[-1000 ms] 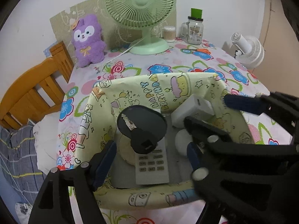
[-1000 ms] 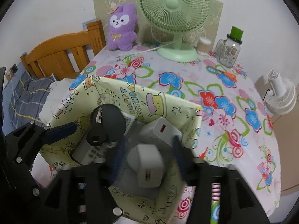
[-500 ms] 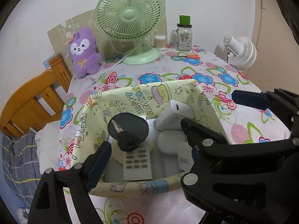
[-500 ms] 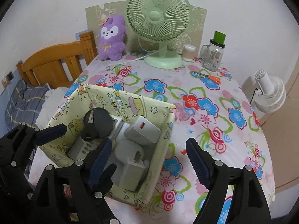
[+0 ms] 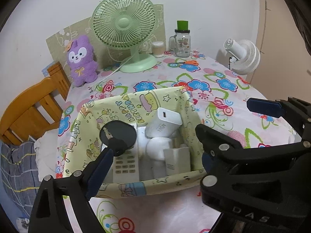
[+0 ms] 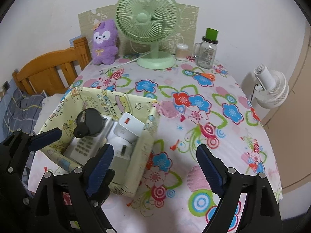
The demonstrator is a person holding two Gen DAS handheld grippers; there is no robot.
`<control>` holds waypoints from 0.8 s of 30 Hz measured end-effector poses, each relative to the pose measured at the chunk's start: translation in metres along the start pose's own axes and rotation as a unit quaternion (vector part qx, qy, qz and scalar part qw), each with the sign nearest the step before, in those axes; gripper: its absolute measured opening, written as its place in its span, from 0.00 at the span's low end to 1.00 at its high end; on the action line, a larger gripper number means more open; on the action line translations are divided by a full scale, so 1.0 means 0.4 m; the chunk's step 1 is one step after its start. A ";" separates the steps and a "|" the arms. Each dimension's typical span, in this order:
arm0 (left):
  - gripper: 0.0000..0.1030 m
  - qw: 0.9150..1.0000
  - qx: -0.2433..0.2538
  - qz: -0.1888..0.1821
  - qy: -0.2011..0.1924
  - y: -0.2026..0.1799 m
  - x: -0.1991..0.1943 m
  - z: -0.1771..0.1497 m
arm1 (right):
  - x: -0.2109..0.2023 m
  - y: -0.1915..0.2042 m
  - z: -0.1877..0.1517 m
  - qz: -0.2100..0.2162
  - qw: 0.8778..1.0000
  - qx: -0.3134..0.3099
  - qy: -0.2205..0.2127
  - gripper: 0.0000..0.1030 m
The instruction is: Organize rigid objects
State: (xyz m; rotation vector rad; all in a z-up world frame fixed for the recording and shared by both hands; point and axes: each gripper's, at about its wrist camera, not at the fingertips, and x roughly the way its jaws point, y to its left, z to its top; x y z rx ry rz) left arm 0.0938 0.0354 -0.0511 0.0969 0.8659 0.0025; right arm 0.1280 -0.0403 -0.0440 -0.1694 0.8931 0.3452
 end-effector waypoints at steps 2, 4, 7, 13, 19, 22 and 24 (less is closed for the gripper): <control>0.93 1.000 0.001 0.000 -0.003 -0.009 -0.005 0.001 | -0.007 -0.015 -0.004 -0.003 1.000 0.005 -0.001 0.87; 0.94 1.000 0.001 -0.001 -0.005 -0.020 -0.009 0.003 | -0.015 -0.032 -0.010 -0.007 1.000 0.010 -0.003 0.87; 0.94 1.000 0.000 0.000 -0.007 -0.035 -0.012 0.007 | -0.027 -0.053 -0.019 -0.012 1.000 0.018 -0.006 0.87; 0.95 1.000 -0.005 -0.006 -0.011 -0.062 -0.020 0.011 | -0.049 -0.107 -0.039 -0.018 0.999 0.034 -0.011 0.87; 0.96 1.000 -0.009 -0.016 -0.019 -0.095 -0.027 0.014 | -0.070 -0.173 -0.063 -0.028 0.998 0.055 -0.018 0.91; 0.97 0.999 -0.016 -0.019 -0.023 -0.110 -0.029 0.015 | -0.080 -0.199 -0.074 -0.034 0.997 0.064 -0.022 0.91; 0.97 0.999 -0.023 -0.025 -0.023 -0.118 -0.030 0.015 | -0.089 -0.219 -0.083 -0.040 0.996 0.070 -0.025 0.92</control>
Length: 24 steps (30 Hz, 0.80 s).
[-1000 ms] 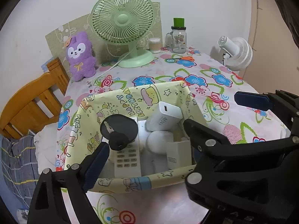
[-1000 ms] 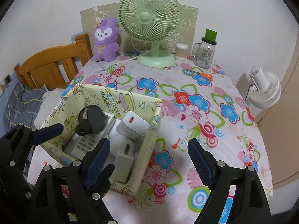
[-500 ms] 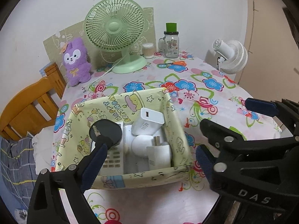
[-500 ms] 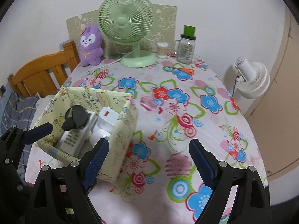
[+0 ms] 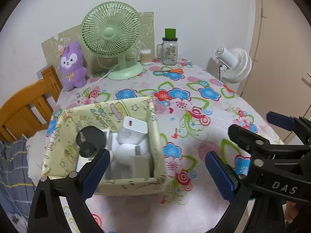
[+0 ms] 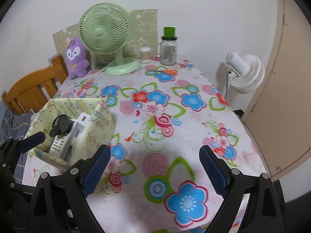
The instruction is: Organize rigid objects
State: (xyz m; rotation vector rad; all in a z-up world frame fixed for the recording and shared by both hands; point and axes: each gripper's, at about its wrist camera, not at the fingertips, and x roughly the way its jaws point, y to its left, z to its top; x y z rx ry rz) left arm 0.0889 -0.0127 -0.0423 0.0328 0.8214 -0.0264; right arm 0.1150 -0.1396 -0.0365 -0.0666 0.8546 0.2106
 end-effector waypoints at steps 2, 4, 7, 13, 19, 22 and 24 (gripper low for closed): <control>0.97 1.000 -0.001 -0.001 -0.003 -0.014 -0.004 -0.002 | -0.009 -0.020 -0.007 -0.006 1.000 0.004 -0.005 0.92; 0.97 1.000 0.002 -0.001 -0.009 -0.025 -0.011 -0.004 | -0.015 -0.037 -0.012 -0.009 1.000 0.009 -0.008 0.92; 0.97 1.000 0.001 -0.002 -0.016 -0.041 -0.025 -0.007 | -0.028 -0.060 -0.022 -0.009 1.000 0.016 -0.011 0.92; 0.99 1.000 -0.010 -0.004 -0.026 -0.050 -0.059 -0.015 | -0.072 -0.088 -0.037 -0.021 0.999 0.018 -0.031 0.94; 1.00 0.999 -0.012 0.001 -0.046 -0.052 -0.109 -0.025 | -0.130 -0.099 -0.052 -0.033 0.997 0.022 -0.062 0.97; 1.00 0.998 -0.012 0.003 -0.056 -0.051 -0.129 -0.030 | -0.155 -0.102 -0.060 -0.032 0.996 0.026 -0.073 0.97; 1.00 0.998 -0.016 0.005 -0.061 -0.048 -0.141 -0.036 | -0.170 -0.103 -0.065 -0.034 0.996 0.027 -0.079 0.97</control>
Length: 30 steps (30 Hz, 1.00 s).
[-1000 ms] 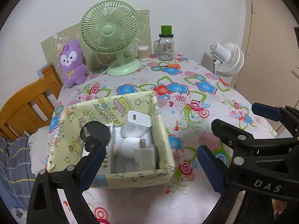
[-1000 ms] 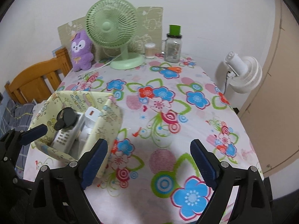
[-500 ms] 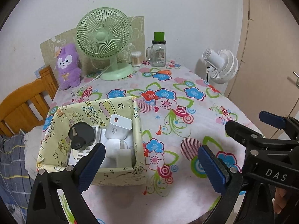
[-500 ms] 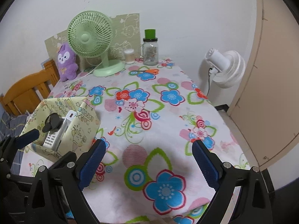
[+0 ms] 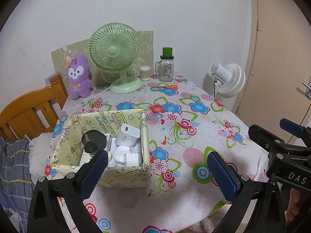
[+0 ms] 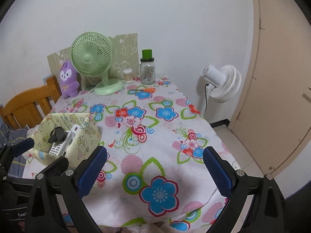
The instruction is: Organize rigid objects
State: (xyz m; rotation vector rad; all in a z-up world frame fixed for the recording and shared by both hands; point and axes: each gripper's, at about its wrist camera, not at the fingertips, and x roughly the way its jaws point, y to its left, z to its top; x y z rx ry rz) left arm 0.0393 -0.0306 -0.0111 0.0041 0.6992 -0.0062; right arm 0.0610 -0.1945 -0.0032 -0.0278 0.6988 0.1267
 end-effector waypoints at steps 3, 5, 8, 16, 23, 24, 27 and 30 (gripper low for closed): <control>1.00 1.000 -0.006 -0.002 -0.008 0.008 -0.019 -0.005 | -0.024 0.000 -0.005 -0.007 1.000 -0.004 -0.009 0.98; 1.00 1.000 -0.011 -0.005 -0.014 0.013 -0.032 -0.007 | -0.036 0.003 -0.011 -0.012 1.000 -0.011 -0.013 0.98; 1.00 1.000 -0.007 -0.005 -0.027 0.014 -0.053 -0.007 | -0.048 0.009 -0.023 -0.007 1.000 -0.016 -0.016 0.98; 1.00 0.999 0.006 -0.005 -0.052 0.014 -0.087 -0.013 | -0.074 0.017 -0.037 -0.005 1.000 -0.005 -0.024 0.98; 1.00 0.998 0.007 -0.011 -0.059 0.019 -0.095 -0.012 | -0.100 0.023 -0.039 -0.016 0.999 0.000 -0.044 0.98; 1.00 0.998 0.008 -0.010 -0.062 0.019 -0.097 -0.012 | -0.102 0.024 -0.039 -0.017 0.999 0.001 -0.046 0.98; 1.00 0.998 0.010 -0.008 -0.067 0.021 -0.101 -0.011 | -0.104 0.028 -0.039 -0.016 0.999 0.001 -0.049 0.98; 1.00 0.998 0.011 -0.008 -0.065 0.021 -0.099 -0.011 | -0.105 0.029 -0.039 -0.017 0.999 0.000 -0.050 0.99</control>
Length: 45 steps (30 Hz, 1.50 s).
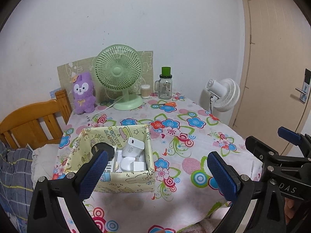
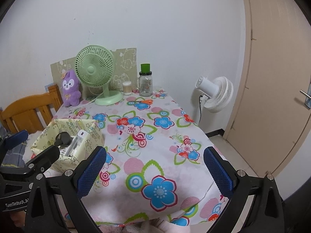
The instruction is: Organize rigid objects
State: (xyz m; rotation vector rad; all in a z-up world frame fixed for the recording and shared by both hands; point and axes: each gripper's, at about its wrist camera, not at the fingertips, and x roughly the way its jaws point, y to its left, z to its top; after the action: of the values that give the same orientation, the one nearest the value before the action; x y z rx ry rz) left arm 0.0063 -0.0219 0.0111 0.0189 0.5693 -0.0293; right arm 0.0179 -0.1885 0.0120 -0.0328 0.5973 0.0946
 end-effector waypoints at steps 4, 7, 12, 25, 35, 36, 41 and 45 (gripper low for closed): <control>1.00 1.000 0.004 0.001 0.006 0.004 0.009 0.002 | 0.003 0.003 0.003 -0.004 1.000 0.003 -0.002 0.99; 1.00 1.000 0.003 -0.002 0.007 0.011 0.014 0.003 | 0.007 0.007 0.004 -0.004 1.000 0.005 -0.003 0.99; 1.00 1.000 0.004 -0.004 0.008 0.016 0.018 0.004 | 0.013 0.007 0.006 -0.003 1.000 0.008 -0.003 0.99; 1.00 1.000 0.012 -0.011 0.013 0.018 0.026 0.007 | 0.026 0.013 0.009 -0.007 1.000 0.012 -0.001 0.99; 1.00 1.000 0.013 -0.011 0.013 0.018 0.026 0.008 | 0.027 0.017 0.010 -0.011 1.000 0.010 -0.002 0.99; 1.00 1.000 0.013 -0.010 0.012 0.018 0.026 0.009 | 0.027 0.017 0.010 -0.010 1.000 0.010 -0.002 0.99; 1.00 1.000 0.013 -0.010 0.012 0.020 0.025 0.010 | 0.027 0.018 0.010 -0.010 1.000 0.010 -0.003 0.99; 1.00 1.000 0.012 -0.010 0.012 0.026 0.023 0.010 | 0.027 0.018 0.010 -0.010 1.000 0.009 -0.003 0.99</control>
State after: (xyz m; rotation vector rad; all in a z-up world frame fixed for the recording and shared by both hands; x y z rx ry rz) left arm 0.0165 -0.0119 0.0096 0.0374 0.5926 -0.0550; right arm 0.0284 -0.1804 0.0092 -0.0202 0.5927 0.0698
